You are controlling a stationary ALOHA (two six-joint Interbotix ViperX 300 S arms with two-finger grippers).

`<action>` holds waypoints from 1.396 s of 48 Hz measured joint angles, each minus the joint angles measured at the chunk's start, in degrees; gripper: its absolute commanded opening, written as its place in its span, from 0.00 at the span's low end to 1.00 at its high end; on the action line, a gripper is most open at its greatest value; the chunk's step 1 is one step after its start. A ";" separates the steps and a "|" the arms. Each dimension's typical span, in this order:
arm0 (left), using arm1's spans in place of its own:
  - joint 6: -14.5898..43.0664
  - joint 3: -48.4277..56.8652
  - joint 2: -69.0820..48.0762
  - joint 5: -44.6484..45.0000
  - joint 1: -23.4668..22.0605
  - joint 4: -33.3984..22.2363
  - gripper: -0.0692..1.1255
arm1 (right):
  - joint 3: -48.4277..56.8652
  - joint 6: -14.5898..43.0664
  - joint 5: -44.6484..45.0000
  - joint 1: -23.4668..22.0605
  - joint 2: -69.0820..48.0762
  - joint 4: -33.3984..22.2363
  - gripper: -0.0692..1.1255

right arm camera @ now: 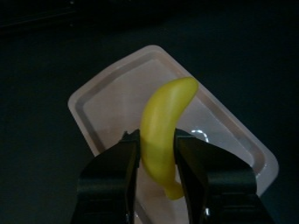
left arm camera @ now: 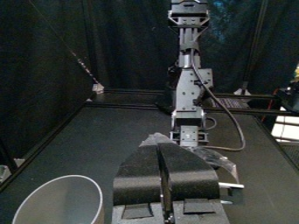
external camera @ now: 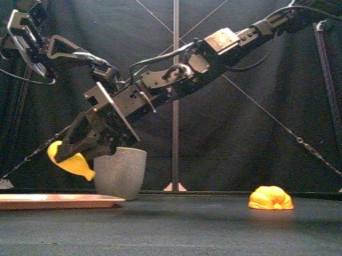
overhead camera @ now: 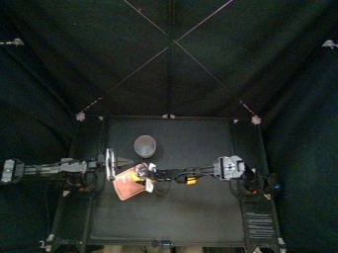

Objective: Pick the banana then place it on the pink plate
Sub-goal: Drop banana on the pink plate and return to neutral

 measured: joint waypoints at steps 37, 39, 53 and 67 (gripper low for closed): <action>0.00 0.79 0.00 0.09 -0.09 0.00 0.04 | 22.24 0.09 -20.74 0.09 -13.18 -0.26 0.77; 0.00 0.88 0.00 0.09 -0.09 0.00 0.04 | 25.22 0.18 -23.91 0.00 -15.29 0.18 0.77; 0.00 1.41 0.00 0.09 -0.09 0.00 0.04 | 42.10 -0.18 -39.29 -1.76 -27.77 2.29 0.77; 0.00 1.93 0.00 0.09 -0.09 -0.09 0.04 | 52.65 -0.26 -41.92 -5.80 -40.34 2.11 0.77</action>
